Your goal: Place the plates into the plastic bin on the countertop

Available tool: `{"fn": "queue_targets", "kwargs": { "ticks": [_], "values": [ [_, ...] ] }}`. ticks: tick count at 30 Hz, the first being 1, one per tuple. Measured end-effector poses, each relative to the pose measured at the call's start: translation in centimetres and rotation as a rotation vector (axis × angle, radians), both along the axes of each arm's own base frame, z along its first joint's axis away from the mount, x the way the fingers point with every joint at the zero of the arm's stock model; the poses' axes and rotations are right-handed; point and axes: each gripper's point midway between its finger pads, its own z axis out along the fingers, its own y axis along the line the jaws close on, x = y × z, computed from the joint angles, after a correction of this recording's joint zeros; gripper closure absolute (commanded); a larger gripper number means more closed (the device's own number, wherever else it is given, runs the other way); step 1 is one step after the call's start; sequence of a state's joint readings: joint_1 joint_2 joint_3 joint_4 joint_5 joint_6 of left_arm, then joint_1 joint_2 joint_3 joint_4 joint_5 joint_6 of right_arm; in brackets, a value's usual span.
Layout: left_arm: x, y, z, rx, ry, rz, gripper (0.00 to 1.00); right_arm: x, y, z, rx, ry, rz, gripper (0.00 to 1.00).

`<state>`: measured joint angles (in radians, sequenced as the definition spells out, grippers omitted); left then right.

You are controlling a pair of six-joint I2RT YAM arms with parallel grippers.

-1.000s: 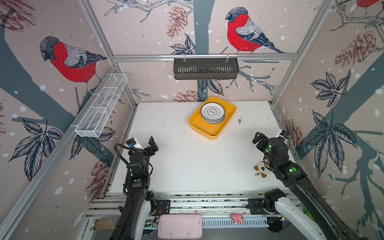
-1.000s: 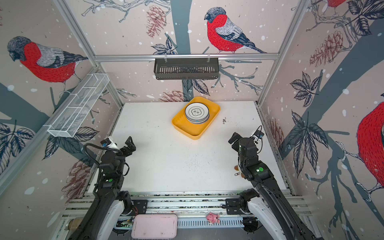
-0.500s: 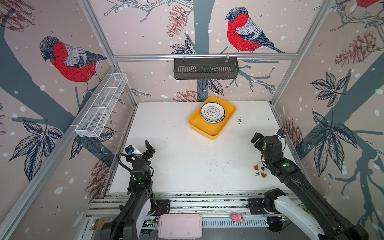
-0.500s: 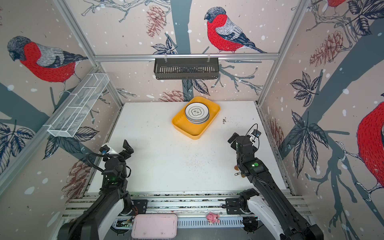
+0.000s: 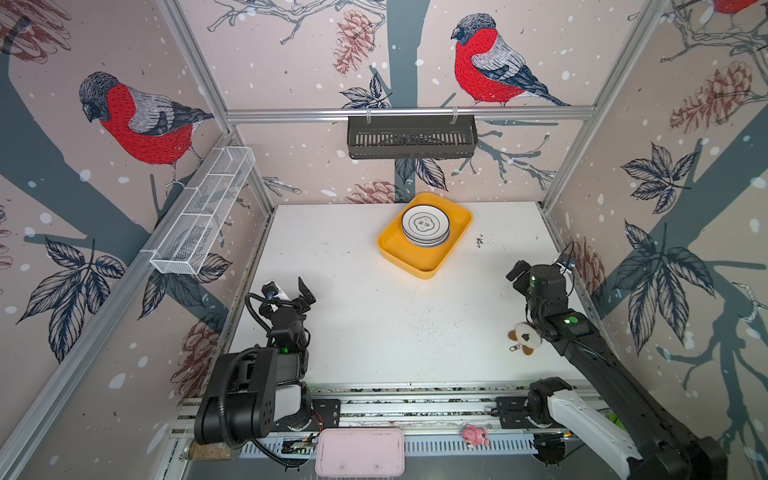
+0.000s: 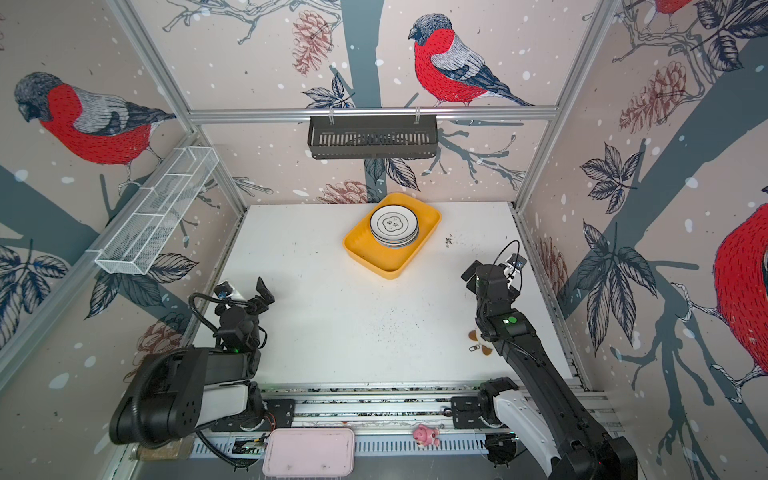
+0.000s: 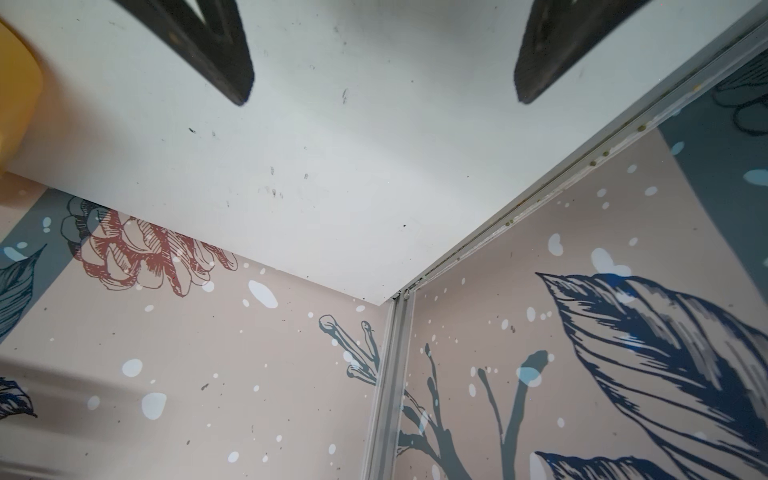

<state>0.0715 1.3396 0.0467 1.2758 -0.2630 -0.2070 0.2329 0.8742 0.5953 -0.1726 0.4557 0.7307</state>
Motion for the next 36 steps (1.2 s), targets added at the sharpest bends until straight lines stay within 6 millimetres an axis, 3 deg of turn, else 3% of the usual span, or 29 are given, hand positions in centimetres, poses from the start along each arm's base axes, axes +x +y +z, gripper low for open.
{"fn": "queue_targets", "kwargs": {
  "ticks": [7,12,24,29,36],
  "values": [
    [2.3,-2.1,-1.3,0.068,0.038,-0.109,0.02,1.1,-0.6,-1.0,-0.019,0.024,-0.035,0.01],
    [5.0,-3.5,0.6,0.103,0.002,-0.188,0.02,1.9,-1.9,-2.2,-0.074,0.024,-0.088,0.01],
    [5.0,-4.0,-0.3,0.118,0.041,-0.216,0.02,2.0,-6.2,-6.7,-0.372,0.007,-0.126,0.01],
    [5.0,-4.0,-0.3,0.122,0.042,-0.218,0.02,3.2,-6.2,-5.8,-0.447,-0.087,-0.095,0.01],
    [5.0,-4.0,-0.3,0.125,0.045,-0.218,0.02,2.1,-5.1,-7.8,-0.478,-0.154,0.002,0.01]
  ]
}}
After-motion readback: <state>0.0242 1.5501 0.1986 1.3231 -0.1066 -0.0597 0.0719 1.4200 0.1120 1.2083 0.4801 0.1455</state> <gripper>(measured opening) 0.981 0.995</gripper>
